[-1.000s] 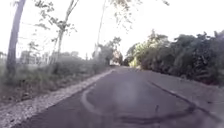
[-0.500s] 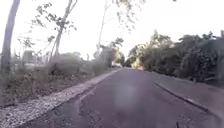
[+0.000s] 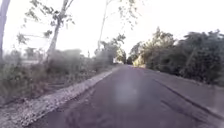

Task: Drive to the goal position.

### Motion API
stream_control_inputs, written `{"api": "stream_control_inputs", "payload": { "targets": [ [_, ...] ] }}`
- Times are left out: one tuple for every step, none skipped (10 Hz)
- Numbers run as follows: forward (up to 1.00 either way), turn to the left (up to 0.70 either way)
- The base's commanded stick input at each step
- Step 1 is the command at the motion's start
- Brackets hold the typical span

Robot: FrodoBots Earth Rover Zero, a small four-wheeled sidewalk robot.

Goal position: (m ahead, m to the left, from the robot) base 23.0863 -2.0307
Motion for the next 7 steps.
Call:
{"api": "stream_control_inputs", "payload": {
  "targets": [
    [1.0,0.02],
    [1.0,0.02],
    [1.0,-0.14],
    [1.0,-0.38],
    [1.0,-0.39],
    [1.0,-0.4],
    [1.0,-0.4]
  ]
}}
